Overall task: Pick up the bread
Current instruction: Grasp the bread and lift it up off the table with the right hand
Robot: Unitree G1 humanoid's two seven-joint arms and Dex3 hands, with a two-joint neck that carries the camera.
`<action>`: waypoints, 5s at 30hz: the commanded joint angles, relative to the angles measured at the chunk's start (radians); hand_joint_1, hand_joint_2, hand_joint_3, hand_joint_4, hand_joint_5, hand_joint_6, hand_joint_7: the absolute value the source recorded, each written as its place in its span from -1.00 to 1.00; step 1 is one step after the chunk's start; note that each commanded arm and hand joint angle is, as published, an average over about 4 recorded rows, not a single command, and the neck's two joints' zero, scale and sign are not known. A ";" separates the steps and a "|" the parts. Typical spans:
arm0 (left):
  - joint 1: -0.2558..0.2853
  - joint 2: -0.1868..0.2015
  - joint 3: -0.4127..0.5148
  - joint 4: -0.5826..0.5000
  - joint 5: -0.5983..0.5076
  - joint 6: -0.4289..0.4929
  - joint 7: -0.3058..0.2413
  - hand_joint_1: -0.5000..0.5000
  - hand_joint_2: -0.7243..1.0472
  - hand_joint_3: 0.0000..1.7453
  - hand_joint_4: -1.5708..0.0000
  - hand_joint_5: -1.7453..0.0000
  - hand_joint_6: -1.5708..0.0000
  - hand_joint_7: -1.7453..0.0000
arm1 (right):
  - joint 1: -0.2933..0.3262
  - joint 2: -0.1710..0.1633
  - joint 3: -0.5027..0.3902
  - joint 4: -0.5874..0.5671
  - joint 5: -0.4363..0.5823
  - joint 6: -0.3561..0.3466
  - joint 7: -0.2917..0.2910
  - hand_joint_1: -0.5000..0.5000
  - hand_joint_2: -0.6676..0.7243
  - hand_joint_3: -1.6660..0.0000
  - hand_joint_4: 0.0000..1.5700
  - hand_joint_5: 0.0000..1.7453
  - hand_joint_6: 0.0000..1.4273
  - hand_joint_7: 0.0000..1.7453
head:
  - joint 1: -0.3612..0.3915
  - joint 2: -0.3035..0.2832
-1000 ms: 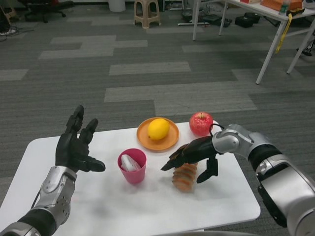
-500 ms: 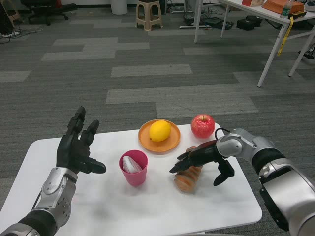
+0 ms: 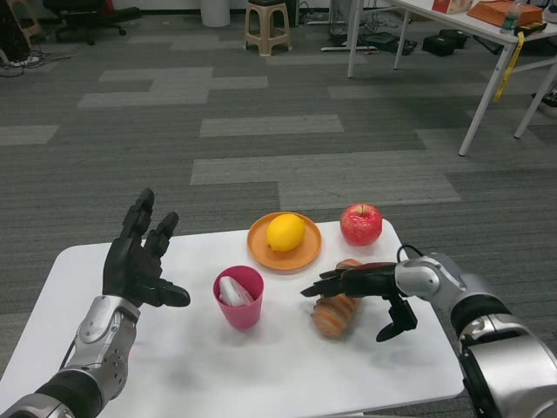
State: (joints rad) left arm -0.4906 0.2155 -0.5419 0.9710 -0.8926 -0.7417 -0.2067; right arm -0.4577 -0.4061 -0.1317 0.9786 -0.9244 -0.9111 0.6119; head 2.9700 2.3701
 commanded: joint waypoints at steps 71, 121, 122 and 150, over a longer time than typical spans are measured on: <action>0.021 0.019 0.008 -0.017 -0.004 -0.010 0.001 1.00 -0.70 -0.90 1.00 0.53 1.00 1.00 | 0.123 -0.002 -0.133 -0.418 -0.192 -0.052 0.093 -0.92 0.27 -0.90 -1.00 -1.00 -1.00 -1.00 | -0.110 -0.003; 0.021 0.019 0.007 -0.015 -0.007 -0.010 0.001 1.00 -0.70 -0.90 1.00 0.53 1.00 1.00 | 0.122 0.062 -0.088 -0.253 -0.286 0.107 0.095 -0.33 0.30 -0.62 -1.00 -0.42 -1.00 -0.66 | -0.105 -0.005; 0.021 0.019 0.007 -0.015 -0.008 -0.010 0.001 1.00 -0.70 -0.90 1.00 0.53 1.00 1.00 | 0.122 0.064 -0.092 -0.252 -0.286 0.107 0.095 -0.33 0.25 -0.62 -1.00 -0.39 -1.00 -0.62 | -0.105 -0.004; 0.020 0.019 0.006 -0.014 -0.007 -0.010 0.001 1.00 -0.70 -0.90 1.00 0.53 1.00 1.00 | 0.122 0.107 -0.189 -0.223 -0.255 0.147 0.100 -0.31 -0.82 0.19 -1.00 0.00 -1.00 0.10 | -0.096 -0.007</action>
State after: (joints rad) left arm -0.4738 0.2236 -0.5348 0.9604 -0.8980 -0.7467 -0.2070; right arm -0.3623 -0.3055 -0.3292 0.7232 -1.1594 -0.7862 0.6843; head 2.8726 2.3635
